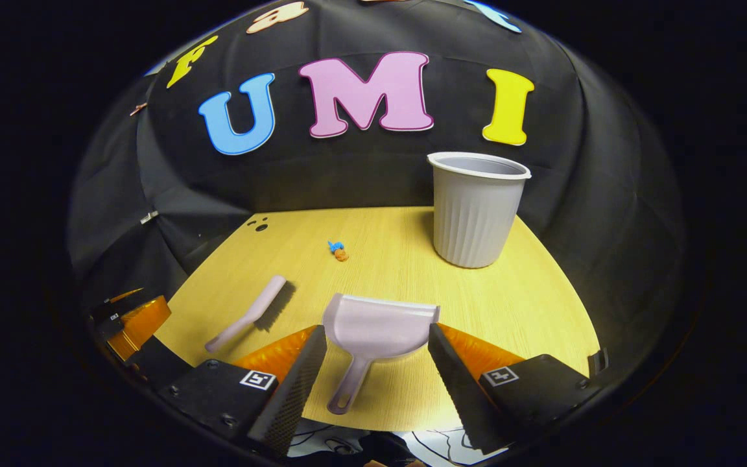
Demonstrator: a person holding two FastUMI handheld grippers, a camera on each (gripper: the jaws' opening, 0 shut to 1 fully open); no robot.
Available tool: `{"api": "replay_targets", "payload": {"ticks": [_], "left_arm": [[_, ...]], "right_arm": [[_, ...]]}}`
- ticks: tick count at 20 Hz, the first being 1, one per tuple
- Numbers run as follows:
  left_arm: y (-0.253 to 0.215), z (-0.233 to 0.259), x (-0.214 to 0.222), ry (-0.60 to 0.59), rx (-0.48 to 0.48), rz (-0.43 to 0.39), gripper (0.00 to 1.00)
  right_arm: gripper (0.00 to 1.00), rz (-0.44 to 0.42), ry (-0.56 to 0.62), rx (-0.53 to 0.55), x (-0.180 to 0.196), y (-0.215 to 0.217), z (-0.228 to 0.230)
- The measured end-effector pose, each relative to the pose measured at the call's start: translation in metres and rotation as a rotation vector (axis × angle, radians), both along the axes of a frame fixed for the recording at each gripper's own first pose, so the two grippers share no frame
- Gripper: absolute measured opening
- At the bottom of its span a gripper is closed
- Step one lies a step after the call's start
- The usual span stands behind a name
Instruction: Pick up the small broom and dustpan from the desktop, sweep the trash into the dustpan with the broom, and then empty the trash into the garbage bin.
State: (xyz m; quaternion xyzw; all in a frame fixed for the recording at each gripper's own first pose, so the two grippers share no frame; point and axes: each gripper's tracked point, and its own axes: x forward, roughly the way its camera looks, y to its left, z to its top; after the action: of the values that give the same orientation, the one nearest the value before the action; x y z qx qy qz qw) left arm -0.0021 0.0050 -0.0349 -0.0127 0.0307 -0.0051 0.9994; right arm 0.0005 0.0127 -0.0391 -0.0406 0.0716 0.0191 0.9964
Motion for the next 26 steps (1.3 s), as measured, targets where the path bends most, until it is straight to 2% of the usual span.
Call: {"api": "replay_targets", "payload": {"ticks": [6,14,26], "left_arm": [[0.013,-0.014,0.0,0.038,0.0,0.02,0.96],[0.03,-0.043,0.004,0.15,0.049,0.07,0.95],[0.026,-0.082,0.067,0.347,0.129,0.056,0.94]], "right_arm": [[0.99,0.0,0.102,0.022,0.013,0.01,-0.027],[1.0,-0.081,0.325,0.089,0.042,0.006,-0.1],[1.0,-0.214,0.558,0.138,0.101,-0.005,-0.178]]}}
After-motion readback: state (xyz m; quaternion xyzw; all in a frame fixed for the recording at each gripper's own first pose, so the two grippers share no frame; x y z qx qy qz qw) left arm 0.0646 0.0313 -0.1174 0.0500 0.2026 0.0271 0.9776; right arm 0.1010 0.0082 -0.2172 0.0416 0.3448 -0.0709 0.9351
